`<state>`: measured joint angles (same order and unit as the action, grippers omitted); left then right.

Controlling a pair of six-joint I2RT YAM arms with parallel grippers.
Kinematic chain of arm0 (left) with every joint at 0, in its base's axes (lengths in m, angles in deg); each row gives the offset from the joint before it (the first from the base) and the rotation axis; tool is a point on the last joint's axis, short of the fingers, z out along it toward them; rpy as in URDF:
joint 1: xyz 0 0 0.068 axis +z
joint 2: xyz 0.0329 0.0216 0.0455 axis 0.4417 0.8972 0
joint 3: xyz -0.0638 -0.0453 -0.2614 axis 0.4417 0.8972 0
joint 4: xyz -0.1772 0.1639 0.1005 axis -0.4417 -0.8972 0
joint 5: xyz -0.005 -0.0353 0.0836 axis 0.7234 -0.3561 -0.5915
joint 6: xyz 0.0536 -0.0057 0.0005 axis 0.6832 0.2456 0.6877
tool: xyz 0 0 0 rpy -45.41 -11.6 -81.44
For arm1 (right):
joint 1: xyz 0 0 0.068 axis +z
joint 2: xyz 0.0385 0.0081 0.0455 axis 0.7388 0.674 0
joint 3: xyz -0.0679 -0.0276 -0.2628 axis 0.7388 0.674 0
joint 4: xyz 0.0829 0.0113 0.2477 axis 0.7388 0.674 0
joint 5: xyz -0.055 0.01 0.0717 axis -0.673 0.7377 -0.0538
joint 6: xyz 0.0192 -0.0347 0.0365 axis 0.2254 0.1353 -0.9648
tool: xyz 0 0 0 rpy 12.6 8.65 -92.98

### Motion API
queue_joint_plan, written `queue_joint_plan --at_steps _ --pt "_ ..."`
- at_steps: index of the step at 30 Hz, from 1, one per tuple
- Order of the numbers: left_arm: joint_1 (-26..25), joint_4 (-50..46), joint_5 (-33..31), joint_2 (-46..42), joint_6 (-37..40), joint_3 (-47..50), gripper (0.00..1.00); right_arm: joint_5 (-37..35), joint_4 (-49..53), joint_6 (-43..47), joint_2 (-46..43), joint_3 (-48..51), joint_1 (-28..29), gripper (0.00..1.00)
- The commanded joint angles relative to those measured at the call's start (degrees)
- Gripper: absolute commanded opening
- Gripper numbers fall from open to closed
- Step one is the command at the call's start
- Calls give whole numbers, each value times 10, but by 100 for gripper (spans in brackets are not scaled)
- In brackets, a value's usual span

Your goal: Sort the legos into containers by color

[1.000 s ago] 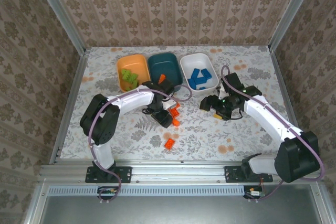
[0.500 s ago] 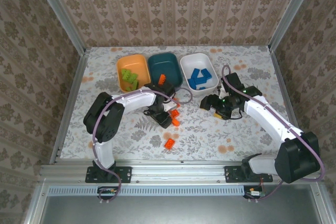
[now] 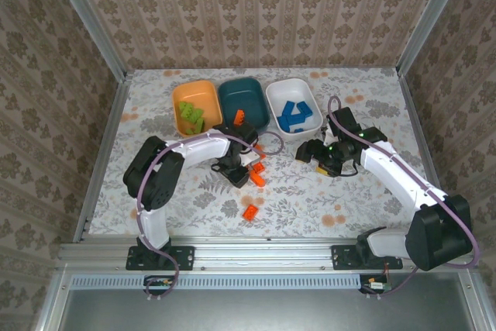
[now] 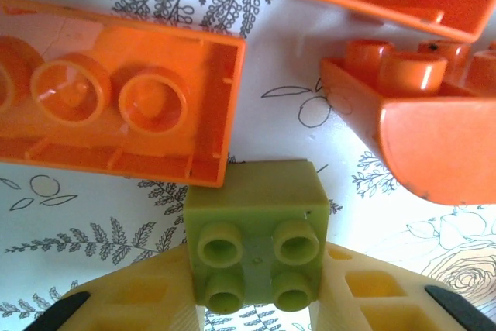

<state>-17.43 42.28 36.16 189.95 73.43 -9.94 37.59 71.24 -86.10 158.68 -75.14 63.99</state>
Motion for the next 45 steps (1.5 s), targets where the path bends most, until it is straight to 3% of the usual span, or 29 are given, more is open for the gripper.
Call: queue_joint_plan --at_steps 1,9,14,21,30,34,40,45 --pt "11 -18 13 -1 -6 -12 30 -4 2 2 -5 -11 -4 76" --pt "90 -51 37 -88 -48 -29 30 4 -12 6 13 -14 -4 76" --pt "208 -68 52 -155 -88 -56 30 11 -26 5 29 -15 -3 76" --pt "318 -71 46 -88 -139 -152 30 8 -11 21 38 -23 5 82" --pt "344 -110 35 77 -148 -310 32 -66 86 100 48 -55 97 85" --pt "344 -140 27 123 -140 -363 43 -83 92 106 60 -64 130 85" --pt "345 -144 29 106 -145 -371 63 -101 92 131 142 -123 178 85" --pt "342 -139 40 36 -158 -334 70 -121 116 181 257 -224 233 82"
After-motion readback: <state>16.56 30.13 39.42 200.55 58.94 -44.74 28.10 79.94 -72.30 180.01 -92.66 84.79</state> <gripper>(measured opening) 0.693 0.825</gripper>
